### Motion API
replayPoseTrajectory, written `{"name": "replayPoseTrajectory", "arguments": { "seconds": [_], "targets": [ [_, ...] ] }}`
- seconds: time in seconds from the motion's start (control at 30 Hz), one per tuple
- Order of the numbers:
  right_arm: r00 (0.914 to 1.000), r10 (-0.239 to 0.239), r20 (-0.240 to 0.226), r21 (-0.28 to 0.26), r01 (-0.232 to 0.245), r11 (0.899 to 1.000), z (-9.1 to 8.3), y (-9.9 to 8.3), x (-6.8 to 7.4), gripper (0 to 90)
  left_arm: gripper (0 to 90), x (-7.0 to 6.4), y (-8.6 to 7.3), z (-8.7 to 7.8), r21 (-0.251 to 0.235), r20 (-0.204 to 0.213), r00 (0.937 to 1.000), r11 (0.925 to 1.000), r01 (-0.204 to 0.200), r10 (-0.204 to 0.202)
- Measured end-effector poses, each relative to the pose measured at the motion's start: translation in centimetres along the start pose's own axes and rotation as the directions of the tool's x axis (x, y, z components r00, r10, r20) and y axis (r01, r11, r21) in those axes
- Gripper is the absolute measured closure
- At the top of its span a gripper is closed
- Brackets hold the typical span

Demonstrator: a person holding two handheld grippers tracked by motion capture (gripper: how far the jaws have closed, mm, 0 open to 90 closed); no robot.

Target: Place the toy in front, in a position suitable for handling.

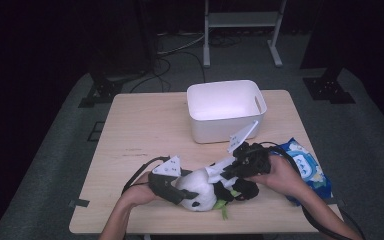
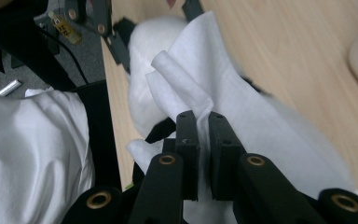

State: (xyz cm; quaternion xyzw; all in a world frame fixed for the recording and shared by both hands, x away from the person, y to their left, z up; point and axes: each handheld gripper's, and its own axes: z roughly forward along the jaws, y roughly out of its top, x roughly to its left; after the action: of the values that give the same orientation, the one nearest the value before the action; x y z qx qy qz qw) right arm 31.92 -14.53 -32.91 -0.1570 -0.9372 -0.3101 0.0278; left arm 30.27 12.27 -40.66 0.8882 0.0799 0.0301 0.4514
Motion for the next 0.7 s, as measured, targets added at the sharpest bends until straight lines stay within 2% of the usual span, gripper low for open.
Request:
{"name": "replayPoseTrajectory", "arguments": {
  "seconds": [0.13, 0.23, 0.27, 0.33, 0.43, 0.5, 0.6, 0.7],
  "targets": [
    [0.9996, -0.015, 0.025, -0.022, 0.016, 1.0, -0.2, 1.5, -0.4, 83.2, 33.2, -0.4, 0.1, 0.2, 0.005, 0.009, 0.9987, 0.9987, -0.05, 0.05],
    [0.9992, -0.017, 0.037, -0.009, 0.018, 1.0, 0.1, 2.2, -0.9, 83.0, 33.1, -0.5, 0.2, 0.3, 0.009, 0.007, 0.9978, 0.9977, -0.067, 0.067],
    [0.999, -0.016, 0.042, 0.012, 0.015, 1.0, 0.5, 2.3, -1.1, 83.0, 32.9, -0.4, 0.2, 0.2, 0.012, 0.004, 0.998, 0.998, -0.063, 0.063],
    [0.9997, -0.017, 0.02, 0.034, 0.016, 0.999, 1.1, 2.0, -1.3, 83.0, 30.2, -0.4, 0.2, 0.2, 0.015, -0.001, 0.998, 0.9979, -0.064, 0.064],
    [0.9999, 0.011, -0.013, 0.034, -0.01, 0.999, 1.5, 1.1, -0.9, 83.2, 30.6, -0.8, 0.5, 0.4, 0.029, -0.021, 0.9936, 0.9935, -0.111, 0.111],
    [1.0, 0.006, -0.007, 0.029, -0.005, 1.0, 1.4, 0.6, -0.8, 83.1, 32.0, -1.1, 0.7, 0.8, 0.037, -0.052, 0.9892, 0.9901, -0.135, 0.137],
    [1.0, 0.009, 0.002, 0.027, -0.009, 1.0, 1.0, 0.0, -0.8, 83.2, 33.0, -1.3, 1.2, 1.3, 0.057, -0.106, 0.9786, 0.9836, -0.171, 0.176],
    [0.9995, 0.031, 0.004, 0.023, -0.031, 0.999, 0.8, -0.6, -0.7, 83.4, 32.7, -1.3, 1.3, 1.6, 0.052, -0.098, 0.983, 0.9872, -0.151, 0.155]
  ]
}}
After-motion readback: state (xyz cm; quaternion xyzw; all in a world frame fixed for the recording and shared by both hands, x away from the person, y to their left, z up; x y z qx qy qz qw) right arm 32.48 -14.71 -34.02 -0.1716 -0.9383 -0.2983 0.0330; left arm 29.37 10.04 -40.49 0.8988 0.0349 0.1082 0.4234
